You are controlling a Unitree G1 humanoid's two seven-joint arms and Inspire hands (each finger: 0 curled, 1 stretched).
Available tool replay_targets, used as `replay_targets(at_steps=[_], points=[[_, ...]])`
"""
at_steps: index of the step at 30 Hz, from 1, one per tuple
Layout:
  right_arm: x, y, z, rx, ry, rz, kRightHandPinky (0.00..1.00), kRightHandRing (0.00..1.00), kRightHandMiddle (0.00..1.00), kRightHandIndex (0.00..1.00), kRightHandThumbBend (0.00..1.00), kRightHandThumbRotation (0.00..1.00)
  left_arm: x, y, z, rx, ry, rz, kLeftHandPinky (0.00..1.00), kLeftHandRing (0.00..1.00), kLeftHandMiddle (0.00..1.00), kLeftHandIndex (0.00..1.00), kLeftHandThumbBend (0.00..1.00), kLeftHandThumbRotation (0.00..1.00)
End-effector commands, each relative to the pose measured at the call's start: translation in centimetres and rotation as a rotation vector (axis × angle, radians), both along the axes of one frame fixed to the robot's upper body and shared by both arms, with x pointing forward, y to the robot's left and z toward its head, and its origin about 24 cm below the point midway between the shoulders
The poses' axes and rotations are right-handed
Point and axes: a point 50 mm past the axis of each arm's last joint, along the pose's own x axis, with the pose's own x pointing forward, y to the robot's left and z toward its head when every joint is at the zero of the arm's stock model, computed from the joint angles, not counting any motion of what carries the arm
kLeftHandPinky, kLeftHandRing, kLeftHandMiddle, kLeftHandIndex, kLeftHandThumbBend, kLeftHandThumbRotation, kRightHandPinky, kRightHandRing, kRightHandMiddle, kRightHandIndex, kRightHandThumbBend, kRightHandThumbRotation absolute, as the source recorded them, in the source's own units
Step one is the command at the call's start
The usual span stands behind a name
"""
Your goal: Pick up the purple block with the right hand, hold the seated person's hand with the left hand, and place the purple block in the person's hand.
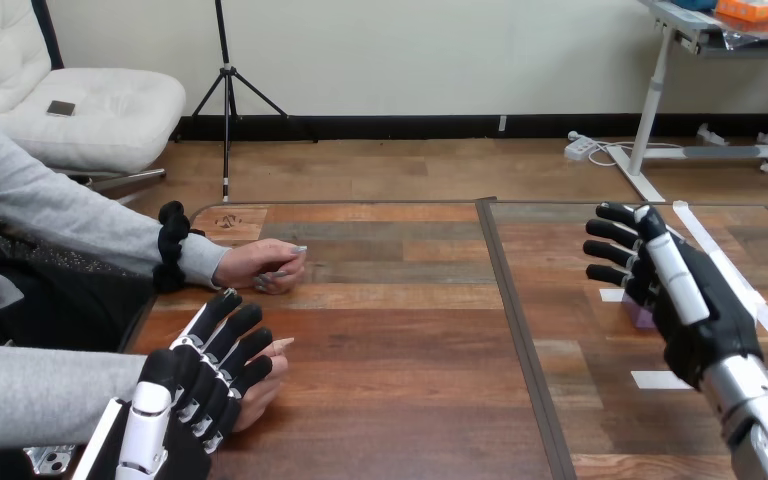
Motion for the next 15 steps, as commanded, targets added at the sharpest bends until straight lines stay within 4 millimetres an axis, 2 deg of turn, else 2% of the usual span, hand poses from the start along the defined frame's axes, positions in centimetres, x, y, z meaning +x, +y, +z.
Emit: replay_targets(at_steps=[1,15], points=[[3.6,-1.0,5.0,-0.052,-0.144,-0.04,0.73,0.79,0.79,0.78,0.68,0.74,1.2,-0.2,1.4,-0.002,-0.1,-0.017,0.9,0.91,0.92,0.92,0.57,0.96],[5.0,-2.6,6.6,-0.065,-0.129,-0.107,0.75,0.79,0.8,0.78,0.72,0.72,1.2,-0.3,1.4,-0.013,-0.096,-0.039,0.9,0.92,0.92,0.91,0.55,0.94]])
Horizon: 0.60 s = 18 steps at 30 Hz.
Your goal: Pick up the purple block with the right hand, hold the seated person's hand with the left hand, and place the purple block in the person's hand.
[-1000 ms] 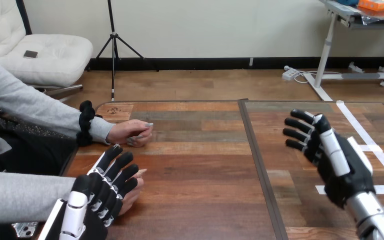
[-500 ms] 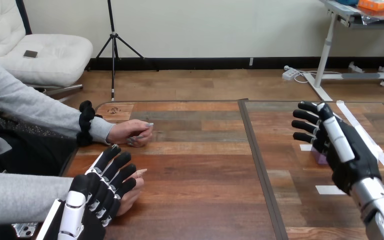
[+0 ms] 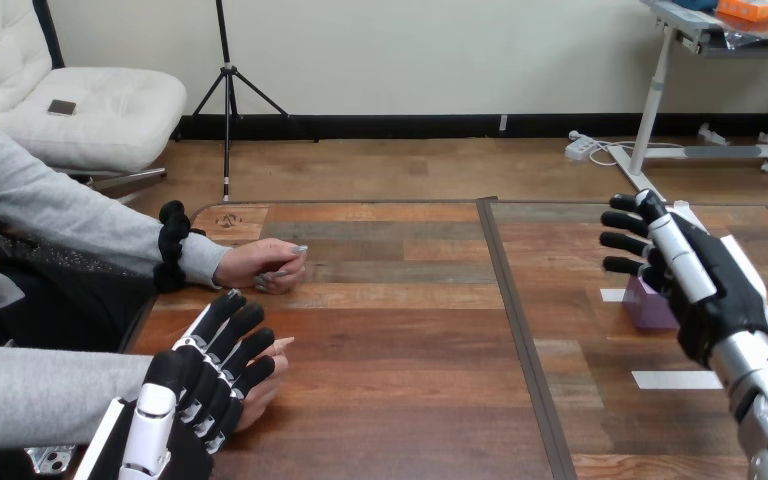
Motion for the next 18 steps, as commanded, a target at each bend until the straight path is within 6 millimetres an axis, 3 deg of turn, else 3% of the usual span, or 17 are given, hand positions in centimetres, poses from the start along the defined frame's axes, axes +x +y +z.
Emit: replay_targets(at_steps=[1,6,18], points=[[3.3,-1.4,6.0,-0.02,-0.172,-0.044,0.75,0.8,0.8,0.78,0.72,0.72,1.2,-0.3,1.4,-0.012,-0.092,-0.029,0.91,0.92,0.92,0.91,0.55,0.94],[3.7,-1.9,6.5,0.0,-0.169,-0.067,0.77,0.8,0.8,0.78,0.73,0.68,1.1,-0.3,1.5,-0.009,-0.089,-0.034,0.91,0.93,0.93,0.91,0.54,0.94],[4.3,-2.7,7.4,-0.079,-0.133,-0.115,0.78,0.83,0.82,0.8,0.79,0.68,1.0,-0.4,1.3,-0.002,-0.086,-0.035,0.9,0.93,0.92,0.91,0.52,0.94]])
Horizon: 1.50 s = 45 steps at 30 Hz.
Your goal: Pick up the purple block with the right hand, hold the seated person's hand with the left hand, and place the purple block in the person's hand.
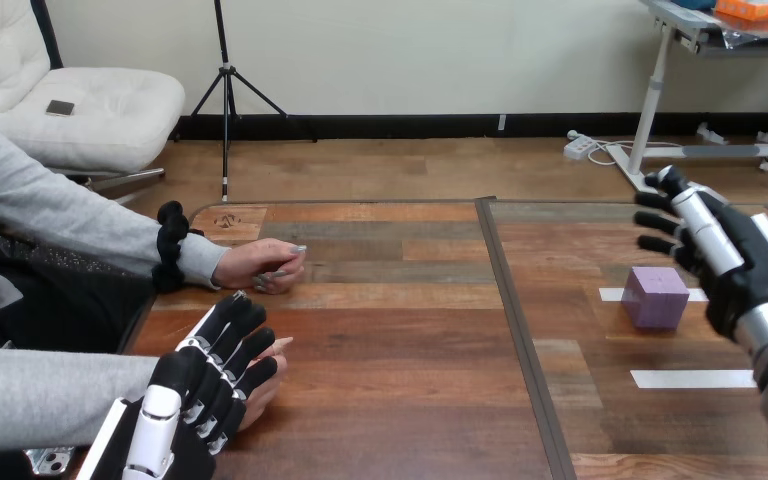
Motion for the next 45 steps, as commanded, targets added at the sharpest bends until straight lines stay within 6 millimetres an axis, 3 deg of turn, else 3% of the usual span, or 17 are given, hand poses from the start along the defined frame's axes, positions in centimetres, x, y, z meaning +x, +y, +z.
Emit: replay_targets(at_steps=[1,15,27,45], points=[[2.8,-0.7,5.7,-0.06,-0.147,-0.03,0.78,0.83,0.82,0.8,0.79,0.68,1.0,-0.3,1.3,-0.003,-0.087,-0.026,0.9,0.93,0.92,0.91,0.52,0.94],[3.4,-1.1,6.7,-0.103,-0.13,-0.062,0.86,0.88,0.87,0.85,0.77,0.68,1.0,-0.3,1.3,-0.006,-0.082,-0.038,0.91,0.93,0.93,0.92,0.52,0.93],[3.7,-1.3,7.3,-0.161,-0.108,-0.076,0.86,0.9,0.9,0.88,0.71,0.69,0.8,-0.4,1.3,0.0,-0.072,-0.023,0.9,0.92,0.91,0.9,0.53,0.93],[4.3,-0.8,7.3,-0.278,-0.017,-0.057,0.91,0.96,0.96,0.93,0.86,0.71,0.7,-0.3,1.1,-0.008,-0.066,-0.04,0.9,0.92,0.91,0.91,0.55,0.92]])
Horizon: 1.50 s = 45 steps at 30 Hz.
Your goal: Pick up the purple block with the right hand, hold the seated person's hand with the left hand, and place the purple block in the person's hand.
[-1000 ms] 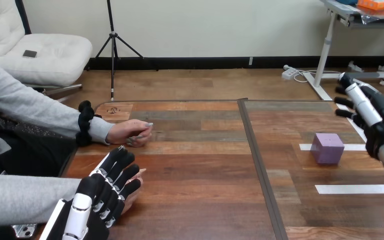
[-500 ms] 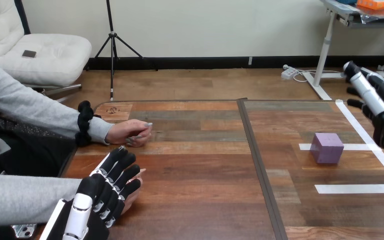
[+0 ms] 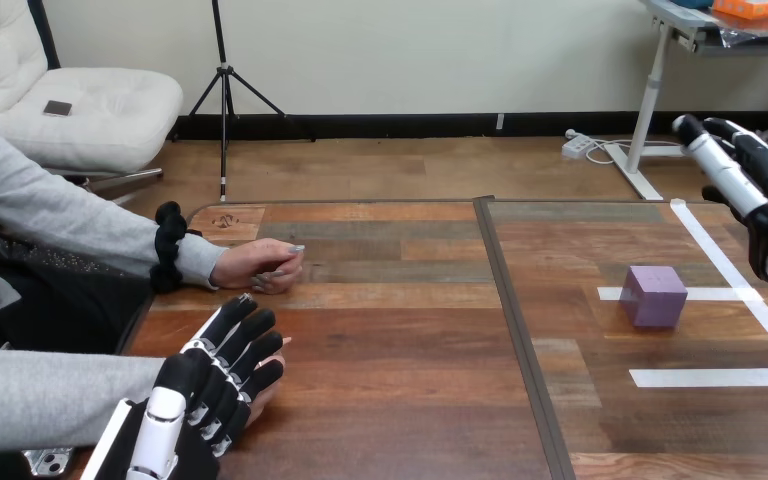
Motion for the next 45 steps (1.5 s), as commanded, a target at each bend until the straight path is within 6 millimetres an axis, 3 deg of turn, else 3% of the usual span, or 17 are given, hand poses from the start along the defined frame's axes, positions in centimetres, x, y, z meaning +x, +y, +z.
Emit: replay_targets(at_steps=[1,5,10,15,25,34,45], points=[[1.4,0.3,3.0,-0.009,-0.065,0.013,0.93,0.97,0.96,0.94,0.87,0.72,0.8,-0.2,1.2,-0.009,-0.071,-0.021,0.9,0.92,0.91,0.91,0.55,0.92],[1.4,0.4,2.7,-0.079,-0.039,0.021,0.98,0.99,0.97,0.95,0.91,0.76,0.8,-0.2,1.1,-0.012,-0.074,-0.021,0.91,0.92,0.91,0.91,0.55,0.91],[1.5,0.6,2.6,-0.166,-0.001,0.023,0.96,0.99,0.97,0.96,0.96,0.83,0.8,-0.3,1.1,-0.006,-0.074,-0.023,0.9,0.91,0.91,0.91,0.54,0.91],[1.6,0.8,2.5,-0.219,0.027,0.024,0.92,0.98,0.97,0.95,0.99,0.84,0.9,-0.3,1.2,-0.01,-0.075,-0.025,0.9,0.91,0.91,0.92,0.55,0.92],[2.0,1.4,2.2,-0.305,0.09,0.031,0.82,0.93,0.96,0.95,1.0,0.75,0.9,-0.3,1.3,-0.02,-0.073,-0.022,0.91,0.92,0.91,0.93,0.55,0.91],[2.1,1.7,1.9,-0.326,0.138,0.035,0.83,0.96,0.98,0.96,1.0,0.65,1.0,-0.3,1.3,-0.026,-0.079,-0.022,0.92,0.92,0.91,0.93,0.53,0.91],[2.0,1.9,1.3,-0.39,0.188,0.016,0.81,0.95,0.97,0.96,1.0,0.6,1.0,-0.3,1.4,-0.016,-0.076,-0.008,0.93,0.91,0.91,0.92,0.54,0.91]])
